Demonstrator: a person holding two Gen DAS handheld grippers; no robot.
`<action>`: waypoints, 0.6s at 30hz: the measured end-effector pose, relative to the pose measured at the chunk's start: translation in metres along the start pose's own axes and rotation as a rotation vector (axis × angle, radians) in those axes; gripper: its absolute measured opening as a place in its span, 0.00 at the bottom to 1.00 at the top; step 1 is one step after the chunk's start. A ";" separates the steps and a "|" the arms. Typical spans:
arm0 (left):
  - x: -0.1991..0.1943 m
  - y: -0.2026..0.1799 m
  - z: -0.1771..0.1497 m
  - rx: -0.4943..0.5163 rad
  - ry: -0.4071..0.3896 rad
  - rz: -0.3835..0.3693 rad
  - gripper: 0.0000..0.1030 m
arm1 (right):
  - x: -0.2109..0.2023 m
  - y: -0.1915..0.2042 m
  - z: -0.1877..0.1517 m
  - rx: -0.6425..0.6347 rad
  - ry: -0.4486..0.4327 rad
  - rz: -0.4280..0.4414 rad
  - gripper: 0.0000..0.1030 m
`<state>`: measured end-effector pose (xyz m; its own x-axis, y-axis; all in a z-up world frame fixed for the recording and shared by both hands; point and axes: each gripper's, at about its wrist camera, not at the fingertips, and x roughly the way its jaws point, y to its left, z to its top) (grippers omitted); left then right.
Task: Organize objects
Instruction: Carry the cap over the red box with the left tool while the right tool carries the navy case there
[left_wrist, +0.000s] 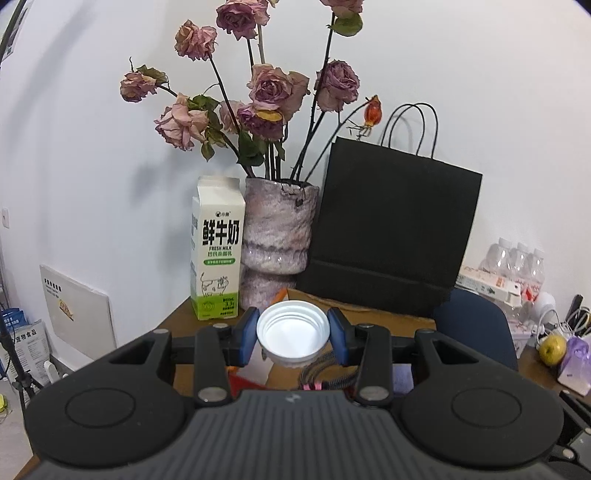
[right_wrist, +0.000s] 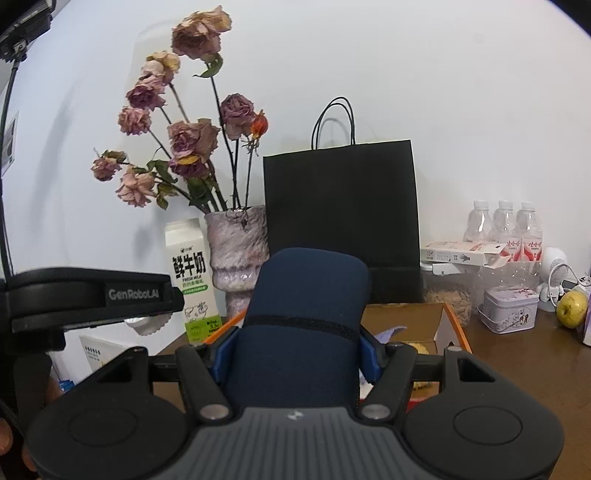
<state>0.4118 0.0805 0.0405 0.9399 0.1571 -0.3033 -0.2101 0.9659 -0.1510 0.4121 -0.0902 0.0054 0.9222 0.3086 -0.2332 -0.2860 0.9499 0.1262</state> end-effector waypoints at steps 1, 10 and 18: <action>0.004 0.000 0.002 -0.006 0.000 0.000 0.40 | 0.003 -0.001 0.002 0.004 -0.001 -0.003 0.61; 0.036 -0.006 0.015 -0.025 0.002 -0.004 0.40 | 0.035 -0.010 0.014 0.046 0.009 -0.015 0.61; 0.064 -0.016 0.021 -0.018 0.013 -0.013 0.40 | 0.067 -0.020 0.019 0.061 0.030 -0.042 0.61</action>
<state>0.4809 0.0791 0.0434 0.9389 0.1420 -0.3136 -0.2030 0.9641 -0.1714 0.4845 -0.0898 0.0052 0.9245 0.2710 -0.2680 -0.2301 0.9574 0.1744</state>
